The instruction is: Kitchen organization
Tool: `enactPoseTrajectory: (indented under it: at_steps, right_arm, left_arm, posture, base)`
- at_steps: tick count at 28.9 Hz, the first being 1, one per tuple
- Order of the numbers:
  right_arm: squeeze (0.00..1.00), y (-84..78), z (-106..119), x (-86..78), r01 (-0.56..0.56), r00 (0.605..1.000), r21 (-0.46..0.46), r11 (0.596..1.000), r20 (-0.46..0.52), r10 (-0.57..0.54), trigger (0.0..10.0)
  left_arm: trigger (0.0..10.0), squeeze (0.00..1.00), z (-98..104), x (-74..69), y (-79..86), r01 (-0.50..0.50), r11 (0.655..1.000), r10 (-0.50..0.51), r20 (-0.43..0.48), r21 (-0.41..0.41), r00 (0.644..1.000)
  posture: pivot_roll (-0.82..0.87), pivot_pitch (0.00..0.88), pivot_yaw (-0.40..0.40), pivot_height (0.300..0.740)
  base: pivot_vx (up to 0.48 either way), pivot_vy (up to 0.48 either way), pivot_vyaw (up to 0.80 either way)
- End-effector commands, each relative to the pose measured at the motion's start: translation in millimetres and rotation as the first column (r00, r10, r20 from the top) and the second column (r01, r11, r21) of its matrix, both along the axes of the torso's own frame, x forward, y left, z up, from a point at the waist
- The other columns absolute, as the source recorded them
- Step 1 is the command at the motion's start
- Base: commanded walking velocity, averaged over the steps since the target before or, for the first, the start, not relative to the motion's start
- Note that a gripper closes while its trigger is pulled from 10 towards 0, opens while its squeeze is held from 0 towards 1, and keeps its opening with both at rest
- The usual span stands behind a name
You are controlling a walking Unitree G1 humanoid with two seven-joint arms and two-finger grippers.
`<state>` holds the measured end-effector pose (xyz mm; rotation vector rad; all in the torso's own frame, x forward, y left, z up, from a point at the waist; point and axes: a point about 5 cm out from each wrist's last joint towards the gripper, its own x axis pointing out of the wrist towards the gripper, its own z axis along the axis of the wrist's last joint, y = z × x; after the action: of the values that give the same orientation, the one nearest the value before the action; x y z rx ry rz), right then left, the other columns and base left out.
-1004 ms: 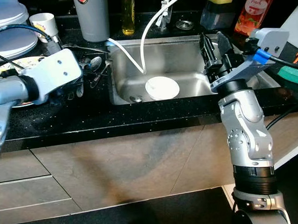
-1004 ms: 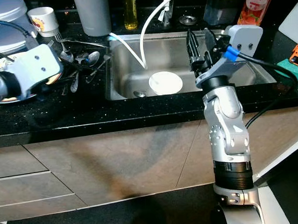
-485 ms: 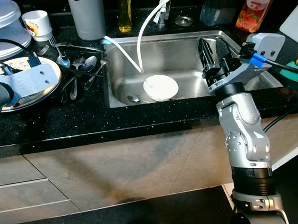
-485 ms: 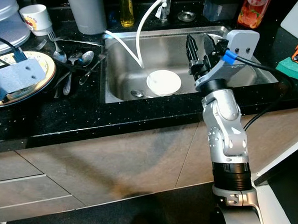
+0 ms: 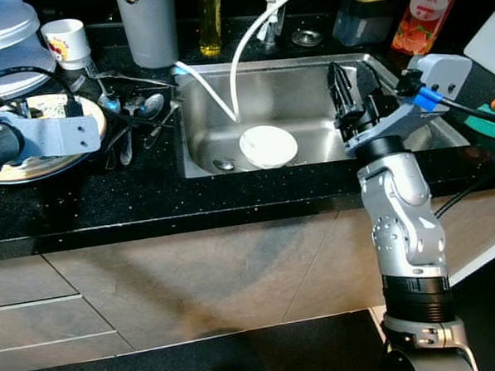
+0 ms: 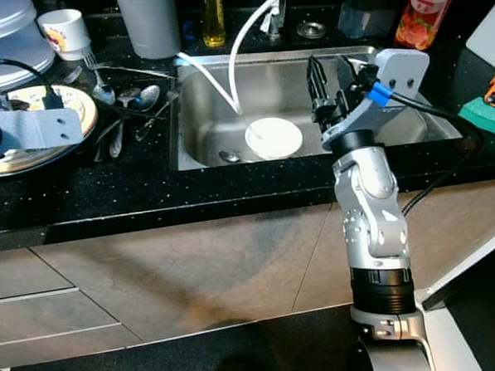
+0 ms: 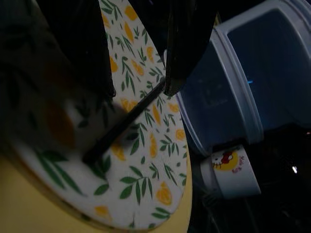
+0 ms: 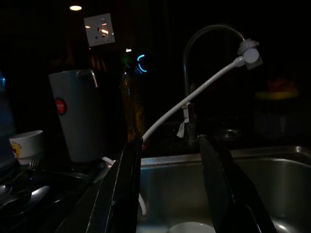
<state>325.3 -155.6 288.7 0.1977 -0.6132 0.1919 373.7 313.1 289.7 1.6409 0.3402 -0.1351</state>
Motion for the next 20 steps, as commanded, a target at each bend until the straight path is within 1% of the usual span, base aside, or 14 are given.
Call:
enactPoseTrajectory:
  at_steps: [1,2,3,4,5,6,7,8,9,10,11,12,20]
  right_arm:
    - [0.0,-0.3,-1,-1.8,-0.003,1.0,0.01,1.0,0.003,0.003,10.0]
    - [0.0,-0.3,-1,-1.8,-0.003,1.0,0.01,1.0,0.003,0.003,10.0]
    - [0.0,-1.5,-1,-2.0,0.001,1.0,0.01,1.0,0.001,-0.001,10.0]
    - [0.0,-1.5,-1,-2.0,0.001,1.0,0.01,1.0,0.001,-0.001,10.0]
    - [0.0,-2.5,-1,-2.2,0.003,1.0,0.011,1.0,-0.002,-0.003,10.0]
    - [0.0,-2.9,-2,-2.0,0.002,1.0,0.013,1.0,-0.004,-0.002,10.0]
    - [0.0,-3.2,-2,-1.7,0.002,1.0,0.014,1.0,-0.006,-0.002,10.0]
    - [0.0,-3.2,-2,-1.7,0.002,1.0,0.014,1.0,-0.006,-0.002,10.0]
    - [0.0,-3.3,-2,-1.2,0.002,1.0,0.015,1.0,-0.008,-0.001,10.0]
    - [0.0,-2.7,-2,-1.0,0.0,1.0,0.016,1.0,-0.008,0.0,10.0]
    - [0.0,-2.3,-2,-0.9,-0.001,1.0,0.017,1.0,-0.008,0.001,10.0]
    - [0.0,-1.4,-2,-0.8,-0.004,1.0,0.017,1.0,-0.008,0.004,10.0]
    - [0.0,-1.3,-2,-1.4,-0.004,1.0,0.018,1.0,-0.009,0.004,10.0]
  left_arm:
    - [10.0,0.0,-17,5.4,-8.4,0.035,0.999,-0.032,-0.07,0.037,0.997]
    - [10.0,0.0,-17,5.4,-8.4,0.035,0.999,-0.032,-0.07,0.037,0.997]
    - [10.0,0.0,-29,7.4,-12.4,0.06,0.997,-0.052,-0.128,0.057,0.99]
    - [10.0,0.0,-29,7.4,-12.4,0.06,0.997,-0.052,-0.128,0.057,0.99]
    - [8.9,0.0,-34,8.4,-14.8,0.075,0.994,-0.063,-0.152,0.074,0.986]
    - [8.3,0.0,-36,9.3,-16.5,0.085,0.993,-0.071,-0.164,0.081,0.984]
    - [4.1,0.0,-38,10.2,-18.7,0.098,0.991,-0.081,-0.174,0.091,0.981]
    - [4.1,0.0,-38,10.2,-18.7,0.098,0.991,-0.081,-0.174,0.091,0.981]
    - [3.7,0.0,-40,11.5,-20.8,0.113,0.988,-0.092,-0.185,0.104,0.978]
    - [0.7,0.0,-41,12.1,-22.3,0.127,0.984,-0.103,-0.186,0.124,0.977]
    - [0.7,0.0,-42,12.6,-23.3,0.138,0.981,-0.111,-0.186,0.139,0.976]
    - [0.0,0.0,-44,12.8,-24.6,0.153,0.976,-0.121,-0.198,0.156,0.973]
    - [0.0,0.0,-52,12.7,-28.2,0.193,0.965,-0.149,-0.236,0.176,0.96]
  posture:
    - [0.16,0.104,-0.012,0.74]
    - [0.16,0.104,-0.012,0.74]
    - [0.16,0.108,-0.015,0.74]
    - [0.16,0.108,-0.015,0.74]
    - [0.17,0.111,-0.018,0.74]
    - [0.17,0.111,-0.018,0.74]
    - [0.17,0.111,-0.018,0.74]
    - [0.17,0.111,-0.018,0.74]
    - [0.17,0.111,-0.018,0.74]
    - [0.17,0.114,-0.02,0.74]
    - [0.17,0.114,-0.02,0.74]
    - [0.17,0.118,-0.021,0.74]
    - [0.16,0.121,-0.02,0.74]
  base:
    - [0.0,0.0,0.0]
    - [0.0,0.0,0.0]
    - [0.0,0.0,0.0]
    - [0.0,0.0,0.0]
    - [0.0,0.0,0.0]
    - [0.0,0.0,0.0]
    - [0.0,0.0,0.0]
    - [0.0,0.0,0.0]
    - [0.0,0.0,0.0]
    - [0.0,0.0,0.0]
    - [0.0,0.0,0.0]
    - [0.0,0.0,0.0]
    - [0.0,0.0,0.0]
